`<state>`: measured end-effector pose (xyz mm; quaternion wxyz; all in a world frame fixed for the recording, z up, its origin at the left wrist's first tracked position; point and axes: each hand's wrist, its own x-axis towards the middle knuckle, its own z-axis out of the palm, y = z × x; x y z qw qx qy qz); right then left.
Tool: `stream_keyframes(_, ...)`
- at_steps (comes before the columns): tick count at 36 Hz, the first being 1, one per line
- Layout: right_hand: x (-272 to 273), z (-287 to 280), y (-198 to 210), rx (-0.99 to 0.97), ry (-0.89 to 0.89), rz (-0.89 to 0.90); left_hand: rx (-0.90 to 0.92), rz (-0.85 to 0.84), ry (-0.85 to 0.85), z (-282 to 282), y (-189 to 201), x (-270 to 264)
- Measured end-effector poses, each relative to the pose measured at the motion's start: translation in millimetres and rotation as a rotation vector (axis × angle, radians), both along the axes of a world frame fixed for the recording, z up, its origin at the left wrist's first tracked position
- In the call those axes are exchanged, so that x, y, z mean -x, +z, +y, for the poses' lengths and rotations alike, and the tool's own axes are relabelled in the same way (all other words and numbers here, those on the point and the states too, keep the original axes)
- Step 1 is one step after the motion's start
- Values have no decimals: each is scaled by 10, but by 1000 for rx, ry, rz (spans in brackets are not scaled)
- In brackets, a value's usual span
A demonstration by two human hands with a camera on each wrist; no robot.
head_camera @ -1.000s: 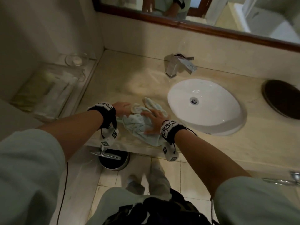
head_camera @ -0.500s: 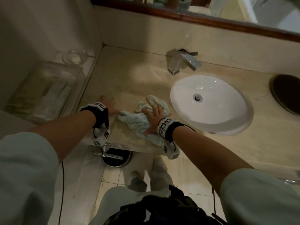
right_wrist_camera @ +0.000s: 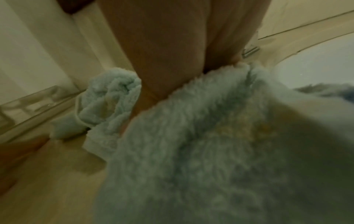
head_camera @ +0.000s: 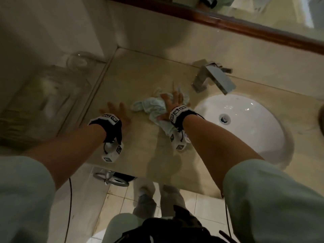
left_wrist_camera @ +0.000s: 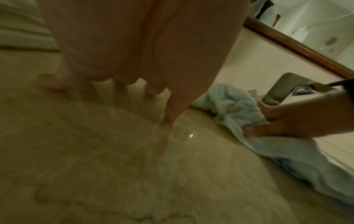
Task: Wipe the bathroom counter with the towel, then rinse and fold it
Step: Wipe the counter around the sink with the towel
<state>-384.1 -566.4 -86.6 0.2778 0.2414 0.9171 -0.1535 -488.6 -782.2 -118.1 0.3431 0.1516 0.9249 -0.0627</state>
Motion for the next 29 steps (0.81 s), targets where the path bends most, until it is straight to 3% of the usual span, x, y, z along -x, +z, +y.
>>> stream_keyframes(4,443,191,52,-32,-24,-3,46,-16,12,59,65,-68)
stream_keyframes(8,791,306,163,-13,-32,68,-28,-1,29,138,84,-87)
stream_keyframes(11,943,373,357,-105,165,-81,8,-54,40,138,121,-74)
stream_keyframes(15,1176,448,359,-226,422,-104,13,-82,78,169,235,-73)
stream_keyframes(21,1420,391,302,-166,275,-114,-7,-101,112,188,240,-61)
stream_keyframes(24,1486,331,308,-177,288,-143,-2,-107,104,179,202,-43)
stream_keyframes(29,1656,116,225,-144,275,-13,-4,-80,94,181,123,-30)
